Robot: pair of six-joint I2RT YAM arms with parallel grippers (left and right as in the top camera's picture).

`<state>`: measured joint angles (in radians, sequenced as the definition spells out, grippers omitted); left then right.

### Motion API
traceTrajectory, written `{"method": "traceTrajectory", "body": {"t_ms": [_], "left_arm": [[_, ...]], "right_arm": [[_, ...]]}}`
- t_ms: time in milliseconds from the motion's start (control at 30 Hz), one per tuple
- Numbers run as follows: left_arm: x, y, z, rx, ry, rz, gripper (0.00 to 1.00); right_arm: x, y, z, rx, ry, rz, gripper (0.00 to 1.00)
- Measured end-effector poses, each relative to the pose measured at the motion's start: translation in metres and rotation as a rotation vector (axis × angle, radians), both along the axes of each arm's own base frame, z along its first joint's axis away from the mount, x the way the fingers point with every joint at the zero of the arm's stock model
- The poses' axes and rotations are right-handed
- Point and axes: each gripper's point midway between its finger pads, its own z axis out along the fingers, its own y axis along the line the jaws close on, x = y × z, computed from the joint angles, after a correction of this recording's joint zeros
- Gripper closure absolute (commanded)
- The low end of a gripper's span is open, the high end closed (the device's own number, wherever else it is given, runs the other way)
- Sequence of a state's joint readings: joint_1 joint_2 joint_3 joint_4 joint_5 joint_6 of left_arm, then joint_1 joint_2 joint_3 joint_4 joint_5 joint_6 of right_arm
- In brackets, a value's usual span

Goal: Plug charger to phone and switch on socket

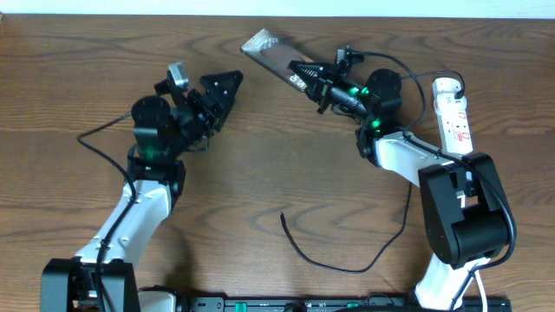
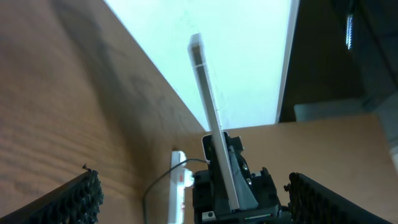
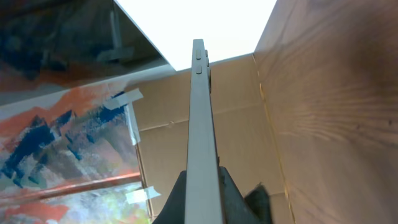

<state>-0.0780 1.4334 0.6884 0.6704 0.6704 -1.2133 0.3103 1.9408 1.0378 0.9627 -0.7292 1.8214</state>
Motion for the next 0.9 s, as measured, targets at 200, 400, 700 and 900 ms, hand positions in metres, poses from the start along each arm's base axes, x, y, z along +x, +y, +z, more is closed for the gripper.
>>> {"method": "traceTrajectory", "body": {"t_ms": [200, 400, 700, 900], "left_arm": [[0.001, 0.012, -0.008, -0.05, 0.051, 0.046, 0.08], [0.005, 0.027, -0.008, -0.064, 0.06, 0.089, 0.08], [0.011, 0.045, -0.008, -0.073, 0.065, 0.151, 0.15], [0.014, 0.053, -0.008, -0.081, 0.07, 0.188, 0.27]], "right_arm": [[-0.022, 0.028, 0.0, 0.0, 0.003, 0.099, 0.98], [-0.048, 0.058, -0.001, -0.009, -0.007, 0.199, 0.99], [-0.071, 0.084, -0.012, -0.045, 0.004, 0.272, 0.98], [-0.082, 0.095, -0.018, -0.066, 0.013, 0.302, 0.98]]}}
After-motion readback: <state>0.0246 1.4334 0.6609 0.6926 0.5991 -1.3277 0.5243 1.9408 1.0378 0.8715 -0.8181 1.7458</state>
